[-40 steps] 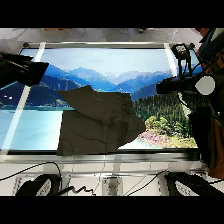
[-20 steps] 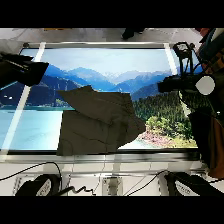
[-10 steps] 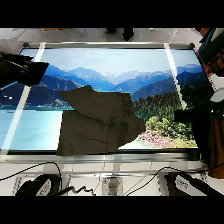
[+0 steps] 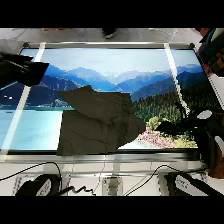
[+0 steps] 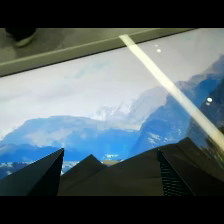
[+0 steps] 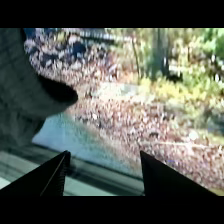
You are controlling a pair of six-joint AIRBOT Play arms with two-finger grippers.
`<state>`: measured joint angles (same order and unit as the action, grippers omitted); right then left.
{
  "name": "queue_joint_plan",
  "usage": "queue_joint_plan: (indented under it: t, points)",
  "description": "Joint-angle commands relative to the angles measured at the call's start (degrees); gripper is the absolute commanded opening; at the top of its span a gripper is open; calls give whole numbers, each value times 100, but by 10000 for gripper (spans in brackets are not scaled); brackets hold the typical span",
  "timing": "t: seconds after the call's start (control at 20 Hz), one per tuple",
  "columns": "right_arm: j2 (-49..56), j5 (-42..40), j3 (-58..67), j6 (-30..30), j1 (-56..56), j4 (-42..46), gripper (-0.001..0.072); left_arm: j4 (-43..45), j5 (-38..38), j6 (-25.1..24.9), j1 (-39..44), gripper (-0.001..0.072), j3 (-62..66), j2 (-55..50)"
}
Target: Fold the clothes and pants, and hang the long-sleeved shirts on hangers.
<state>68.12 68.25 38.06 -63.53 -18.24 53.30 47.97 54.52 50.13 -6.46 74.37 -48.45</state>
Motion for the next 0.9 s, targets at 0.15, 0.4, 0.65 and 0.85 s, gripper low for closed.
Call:
queue_joint_plan:
  t: [0.15, 0.4, 0.65, 0.85]
  points:
    - [1025, -31, -151, 520, 308, -879, 559, 4, 48, -2, 4, 665, 4, 4]
    - [1537, -581, -151, 1025, 1143, -1528, 558, 4, 46, -2, 4, 664, 2, 2]
    - [1532, -1497, -149, 1329, 1412, -1930, 471, 293, 46, 146, -2, 642, 2, 2]
    - [1464, -1528, -151, 1873, 1412, -2020, 87, 2221, 262, 1875, -2, 642, 2, 0]
